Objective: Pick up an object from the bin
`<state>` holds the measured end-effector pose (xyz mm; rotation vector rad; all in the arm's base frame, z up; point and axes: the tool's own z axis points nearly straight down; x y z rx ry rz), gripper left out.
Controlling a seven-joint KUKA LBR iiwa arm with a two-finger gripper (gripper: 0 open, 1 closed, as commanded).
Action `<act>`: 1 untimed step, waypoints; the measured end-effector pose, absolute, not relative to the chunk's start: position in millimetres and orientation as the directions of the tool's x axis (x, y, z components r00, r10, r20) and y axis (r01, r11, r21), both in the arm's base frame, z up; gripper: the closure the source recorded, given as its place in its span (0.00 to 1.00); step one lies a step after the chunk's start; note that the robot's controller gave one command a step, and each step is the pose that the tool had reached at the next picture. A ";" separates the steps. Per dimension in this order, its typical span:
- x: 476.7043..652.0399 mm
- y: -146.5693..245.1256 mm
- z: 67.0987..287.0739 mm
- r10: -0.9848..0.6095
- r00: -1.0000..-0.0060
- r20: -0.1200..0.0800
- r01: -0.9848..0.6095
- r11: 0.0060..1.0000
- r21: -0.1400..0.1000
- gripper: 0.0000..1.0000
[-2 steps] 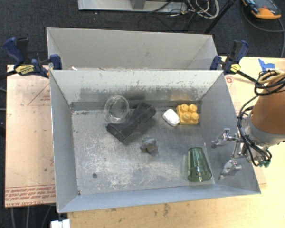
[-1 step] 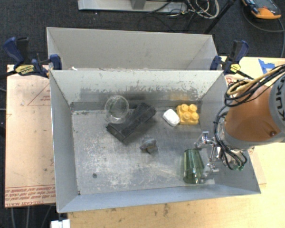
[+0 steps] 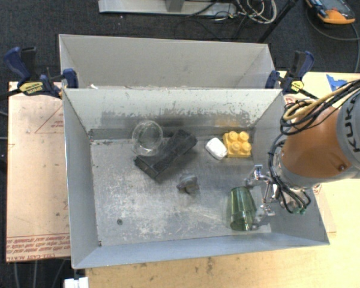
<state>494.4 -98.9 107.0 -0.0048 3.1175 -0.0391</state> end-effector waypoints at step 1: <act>495.1 -97.1 105.6 -0.006 -1.000 -0.026 -0.005 1.000 -0.025 0.00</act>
Offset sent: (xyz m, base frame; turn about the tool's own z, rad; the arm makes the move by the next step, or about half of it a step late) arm 0.0523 0.0388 -0.0360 -0.0756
